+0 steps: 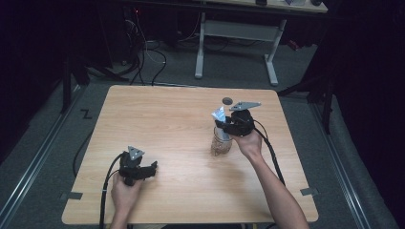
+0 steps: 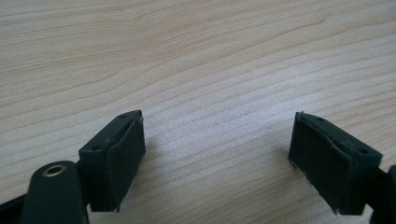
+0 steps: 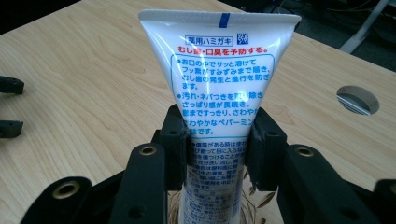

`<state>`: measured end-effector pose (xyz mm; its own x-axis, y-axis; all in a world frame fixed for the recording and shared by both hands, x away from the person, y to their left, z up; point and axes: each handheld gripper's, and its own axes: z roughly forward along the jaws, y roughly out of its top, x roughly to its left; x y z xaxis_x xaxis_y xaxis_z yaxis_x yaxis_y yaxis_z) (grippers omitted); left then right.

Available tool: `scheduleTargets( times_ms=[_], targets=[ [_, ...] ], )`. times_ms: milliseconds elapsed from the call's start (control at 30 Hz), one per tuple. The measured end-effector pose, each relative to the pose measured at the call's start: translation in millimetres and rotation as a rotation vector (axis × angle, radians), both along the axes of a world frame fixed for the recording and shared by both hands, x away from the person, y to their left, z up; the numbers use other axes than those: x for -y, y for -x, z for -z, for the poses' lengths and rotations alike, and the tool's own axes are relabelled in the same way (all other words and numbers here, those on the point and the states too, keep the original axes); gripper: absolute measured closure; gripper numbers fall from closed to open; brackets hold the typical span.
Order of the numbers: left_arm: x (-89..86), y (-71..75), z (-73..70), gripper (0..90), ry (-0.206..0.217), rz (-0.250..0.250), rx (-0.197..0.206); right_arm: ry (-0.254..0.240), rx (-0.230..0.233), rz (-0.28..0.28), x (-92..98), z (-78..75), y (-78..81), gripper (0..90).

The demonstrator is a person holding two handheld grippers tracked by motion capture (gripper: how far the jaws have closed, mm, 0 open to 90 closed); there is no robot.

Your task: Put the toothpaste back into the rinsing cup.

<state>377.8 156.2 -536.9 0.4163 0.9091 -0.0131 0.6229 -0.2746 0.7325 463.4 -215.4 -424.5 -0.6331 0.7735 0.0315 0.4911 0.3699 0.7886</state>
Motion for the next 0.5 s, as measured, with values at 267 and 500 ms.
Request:
scheduleTargets(
  times_ms=[267,500],
  targets=[
    [0.0,0.0,0.0,18.4,0.000,0.000,0.000,0.019,-0.004,-0.011,-1.9,1.8,2.5,64.1],
    [0.0,0.0,0.0,18.4,0.000,0.000,0.000,0.011,-0.013,-0.006,0.2,6.2,4.9,63.8]
  ],
)
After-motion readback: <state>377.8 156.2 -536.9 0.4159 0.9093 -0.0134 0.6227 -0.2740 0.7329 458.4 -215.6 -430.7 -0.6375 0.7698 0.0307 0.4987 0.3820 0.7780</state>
